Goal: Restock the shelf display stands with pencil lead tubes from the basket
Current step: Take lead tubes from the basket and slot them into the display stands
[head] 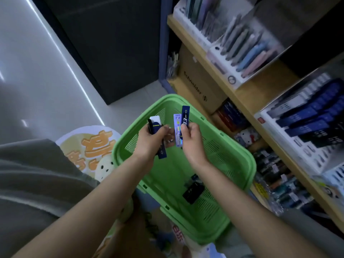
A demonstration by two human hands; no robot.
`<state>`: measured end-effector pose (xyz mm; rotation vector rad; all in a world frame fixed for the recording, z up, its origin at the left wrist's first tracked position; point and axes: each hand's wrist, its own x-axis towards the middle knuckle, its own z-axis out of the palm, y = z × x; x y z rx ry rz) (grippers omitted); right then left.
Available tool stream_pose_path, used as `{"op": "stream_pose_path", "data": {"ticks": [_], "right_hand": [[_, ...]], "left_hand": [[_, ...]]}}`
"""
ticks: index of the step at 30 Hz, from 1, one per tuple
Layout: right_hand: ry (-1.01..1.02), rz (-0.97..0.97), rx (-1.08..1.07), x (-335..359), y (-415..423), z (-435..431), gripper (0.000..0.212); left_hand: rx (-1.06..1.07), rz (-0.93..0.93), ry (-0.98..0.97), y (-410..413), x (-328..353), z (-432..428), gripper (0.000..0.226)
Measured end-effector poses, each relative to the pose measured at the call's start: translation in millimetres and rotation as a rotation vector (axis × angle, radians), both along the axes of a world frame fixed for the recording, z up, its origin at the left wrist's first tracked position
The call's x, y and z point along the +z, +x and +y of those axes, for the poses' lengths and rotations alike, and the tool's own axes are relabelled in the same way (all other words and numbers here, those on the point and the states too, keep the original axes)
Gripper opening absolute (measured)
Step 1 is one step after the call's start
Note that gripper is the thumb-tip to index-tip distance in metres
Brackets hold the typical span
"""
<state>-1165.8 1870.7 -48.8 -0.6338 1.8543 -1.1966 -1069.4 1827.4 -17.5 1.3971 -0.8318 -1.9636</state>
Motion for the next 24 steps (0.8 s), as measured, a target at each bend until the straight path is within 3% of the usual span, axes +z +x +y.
{"op": "stream_pose_path", "data": {"ticks": [8, 19, 24], "right_hand": [[-0.06, 0.042, -0.039, 61.0, -4.2, 18.8, 0.009], [-0.353, 0.173, -0.21, 164.3, -38.2, 46.2, 0.011], [-0.37, 0.504, -0.145, 224.4, -67.4, 75.6, 0.008]], "left_hand": [[-0.056, -0.086, -0.135, -13.1, 46.6, 14.7, 0.022], [-0.091, 0.08, -0.18, -53.3, 133.3, 21.0, 0.01], [-0.159, 0.129, -0.165, -72.8, 168.2, 24.8, 0.009]]}}
